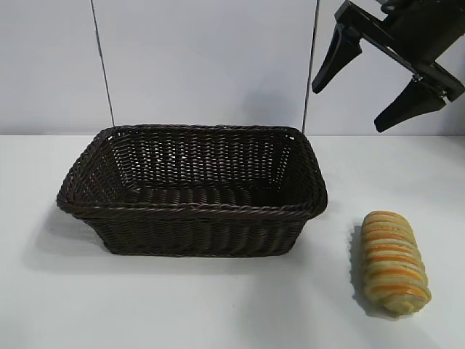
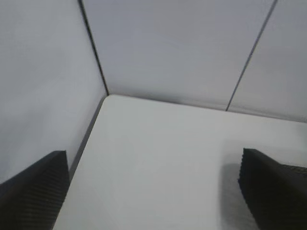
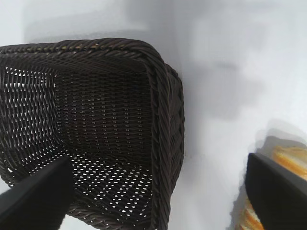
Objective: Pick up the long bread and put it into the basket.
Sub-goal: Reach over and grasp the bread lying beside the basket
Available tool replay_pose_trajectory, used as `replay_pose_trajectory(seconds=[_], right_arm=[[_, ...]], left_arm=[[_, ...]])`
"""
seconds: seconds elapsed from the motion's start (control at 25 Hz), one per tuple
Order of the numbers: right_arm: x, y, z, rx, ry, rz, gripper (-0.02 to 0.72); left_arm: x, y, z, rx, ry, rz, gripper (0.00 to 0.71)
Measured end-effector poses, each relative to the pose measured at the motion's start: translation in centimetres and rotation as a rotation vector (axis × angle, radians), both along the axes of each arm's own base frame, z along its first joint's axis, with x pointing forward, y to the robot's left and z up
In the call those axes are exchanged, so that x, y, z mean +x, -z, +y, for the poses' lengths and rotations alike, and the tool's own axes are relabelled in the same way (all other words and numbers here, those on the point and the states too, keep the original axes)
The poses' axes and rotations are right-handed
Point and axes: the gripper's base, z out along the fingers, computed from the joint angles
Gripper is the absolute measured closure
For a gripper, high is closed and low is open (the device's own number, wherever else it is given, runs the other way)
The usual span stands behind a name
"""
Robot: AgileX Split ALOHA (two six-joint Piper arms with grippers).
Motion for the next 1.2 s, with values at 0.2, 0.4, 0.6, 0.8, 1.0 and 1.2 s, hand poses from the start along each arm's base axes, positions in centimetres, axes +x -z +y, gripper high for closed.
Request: replay_pose_trajectory(seconds=[0.2,0.4,0.6,0.8,1.0,1.2], right_arm=[[0.0,0.0,0.0,0.0,0.0,0.0,0.008],[0.0,0.0,0.0,-0.001,-0.003,-0.002,0.008],[0.0,0.0,0.0,-0.003,-0.009,-0.005,0.008],[0.0,0.0,0.0,-0.005,-0.015,-0.008,0.008],[0.0,0.0,0.0,-0.005,-0.014,-0.008,0.008],[0.0,0.0,0.0,-0.01,-0.016,-0.008,0.008]], left_arm=[[-4.0,5.5,-0.3,0.004,-0.004,0.002,0.018],[-7.4,11.5,-0.8,-0.009,0.01,0.006,0.018],[-8.6,16.0,-1.1,-0.06,0.016,0.023,0.018],[-7.1,20.2,-1.1,-0.148,-0.01,0.187,0.018],[-5.5,23.8,-1.0,-0.168,-0.021,0.317,0.018],[-5.0,24.1,-0.9,-0.165,-0.022,0.285,0.018]])
